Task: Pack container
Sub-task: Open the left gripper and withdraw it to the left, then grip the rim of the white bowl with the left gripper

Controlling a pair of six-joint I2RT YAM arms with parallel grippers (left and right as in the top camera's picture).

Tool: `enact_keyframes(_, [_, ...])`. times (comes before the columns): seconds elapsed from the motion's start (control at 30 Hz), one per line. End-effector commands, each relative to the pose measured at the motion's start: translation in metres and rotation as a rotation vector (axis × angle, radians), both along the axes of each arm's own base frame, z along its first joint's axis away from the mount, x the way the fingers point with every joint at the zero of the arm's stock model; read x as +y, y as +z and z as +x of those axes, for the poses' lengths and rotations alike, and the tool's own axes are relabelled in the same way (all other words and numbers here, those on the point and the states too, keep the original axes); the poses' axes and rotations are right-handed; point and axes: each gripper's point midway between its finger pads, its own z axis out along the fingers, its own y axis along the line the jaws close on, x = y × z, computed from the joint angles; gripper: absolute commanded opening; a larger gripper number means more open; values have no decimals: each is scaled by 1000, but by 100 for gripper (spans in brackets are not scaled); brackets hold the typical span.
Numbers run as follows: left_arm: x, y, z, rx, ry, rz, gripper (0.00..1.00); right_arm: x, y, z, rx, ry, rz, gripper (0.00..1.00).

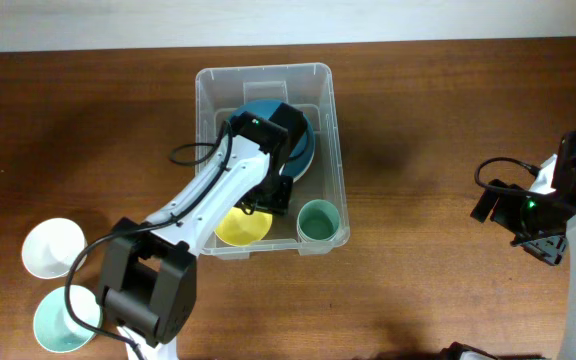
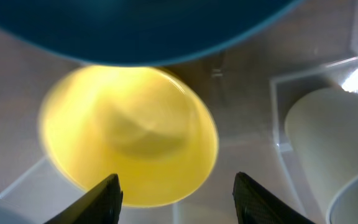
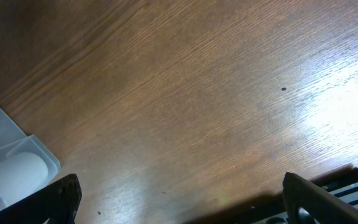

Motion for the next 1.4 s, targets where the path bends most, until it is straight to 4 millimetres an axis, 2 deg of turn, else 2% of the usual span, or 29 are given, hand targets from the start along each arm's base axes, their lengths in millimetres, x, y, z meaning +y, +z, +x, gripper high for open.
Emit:
enact_keyframes(0.0, [23, 65, 29, -202, 27, 13, 60, -3, 0, -1, 3, 3, -11, 99])
enact_keyframes(0.1, [47, 103, 38, -305, 100, -19, 61, -3, 0, -1, 3, 3, -11, 99])
enact_keyframes(0.13, [61, 117, 40, -344, 142, -32, 61, -3, 0, -1, 3, 3, -11, 99])
enact_keyframes(0.17, [74, 127, 41, -371, 182, -33, 65, -3, 0, -1, 3, 3, -11, 99])
enact_keyframes(0.27, [134, 155, 40, -455, 364, 3, 72, -3, 0, -1, 3, 3, -11, 99])
enact_keyframes(0.33, [173, 164, 35, -475, 479, 25, 80, -3, 0, -1, 2, 3, -11, 99])
enact_keyframes(0.43, [232, 163, 24, -461, 647, 70, 81, -3, 0, 0, -1, 3, -13, 99])
enact_keyframes(0.47, [246, 161, 21, -452, 689, 82, 81, -3, 0, 0, -2, 3, -13, 99])
enact_keyframes(0.5, [275, 151, 14, -429, 772, 103, 81, -3, 0, 0, -3, 3, -14, 99])
enact_keyframes(0.57, [295, 134, 9, -399, 844, 98, 81, -3, 0, 0, -4, 3, -14, 99])
enact_keyframes(0.7, [326, 92, -5, -332, 955, 86, 82, -3, 0, 0, -4, 3, -14, 99])
enact_keyframes(0.83, [348, 47, -21, -281, 1034, 103, 85, -3, 0, 0, -3, 3, -14, 99])
enact_keyframes(1.03, [358, -15, -35, -171, 1077, 114, 86, -3, 0, 0, -4, 3, -14, 99])
enact_keyframes(1.2, [354, -50, -33, -74, 1072, 93, 85, -3, 0, 0, -4, 3, -14, 99])
enact_keyframes(1.37, [352, -73, -36, -10, 1070, 96, 82, -3, 0, 0, -3, 3, -14, 99])
